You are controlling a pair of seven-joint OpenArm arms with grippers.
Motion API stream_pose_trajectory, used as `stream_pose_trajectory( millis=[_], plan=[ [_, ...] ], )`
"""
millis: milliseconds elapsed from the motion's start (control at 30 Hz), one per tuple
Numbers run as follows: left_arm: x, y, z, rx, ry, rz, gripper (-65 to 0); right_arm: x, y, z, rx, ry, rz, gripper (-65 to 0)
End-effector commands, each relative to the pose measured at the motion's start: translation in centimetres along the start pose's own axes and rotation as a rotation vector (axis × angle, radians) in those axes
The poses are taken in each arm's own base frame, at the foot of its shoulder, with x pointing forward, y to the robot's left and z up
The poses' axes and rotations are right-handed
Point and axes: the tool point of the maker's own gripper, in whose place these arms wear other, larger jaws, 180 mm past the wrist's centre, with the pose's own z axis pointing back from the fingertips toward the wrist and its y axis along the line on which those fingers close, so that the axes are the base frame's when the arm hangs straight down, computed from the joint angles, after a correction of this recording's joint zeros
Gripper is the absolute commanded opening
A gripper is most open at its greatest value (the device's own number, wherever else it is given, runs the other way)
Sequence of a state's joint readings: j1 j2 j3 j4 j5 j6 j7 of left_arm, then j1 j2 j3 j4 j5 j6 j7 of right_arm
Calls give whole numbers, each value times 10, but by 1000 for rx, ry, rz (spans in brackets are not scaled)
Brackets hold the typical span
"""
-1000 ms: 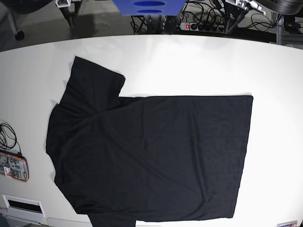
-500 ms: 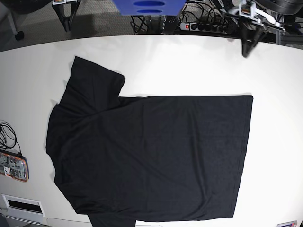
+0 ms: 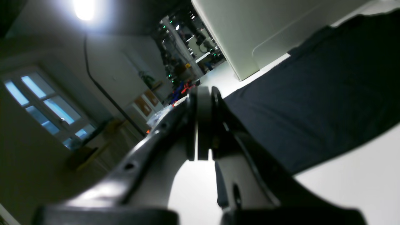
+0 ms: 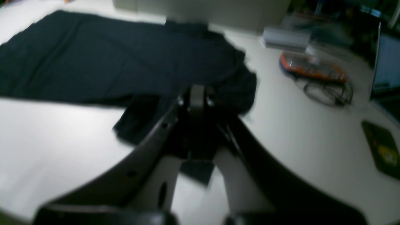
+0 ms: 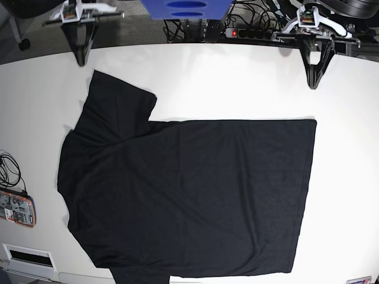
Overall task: Fold the T-shirt properly
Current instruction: 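Lower both grippers toward the shoulder edge of the black T-shirt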
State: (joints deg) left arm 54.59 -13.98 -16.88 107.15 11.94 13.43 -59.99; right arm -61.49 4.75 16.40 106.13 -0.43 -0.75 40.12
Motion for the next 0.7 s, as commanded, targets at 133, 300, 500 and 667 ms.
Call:
stream_pose_trajectory(
  millis=[133, 300, 500, 667],
  plan=[
    [9, 9, -10, 107, -39, -1, -650, 21, -2, -27, -8, -138, -1, -650],
    [0, 9, -14, 191, 93, 40, -650, 25, 21, -39, 160, -170, -18, -650],
    [-12, 13, -18, 307, 237, 92, -650, 30, 53, -46, 355, -205, -54, -650],
    [-18, 14, -27, 333, 254, 106, -650, 35, 60, -55, 387, -243, -64, -650]
  ],
)
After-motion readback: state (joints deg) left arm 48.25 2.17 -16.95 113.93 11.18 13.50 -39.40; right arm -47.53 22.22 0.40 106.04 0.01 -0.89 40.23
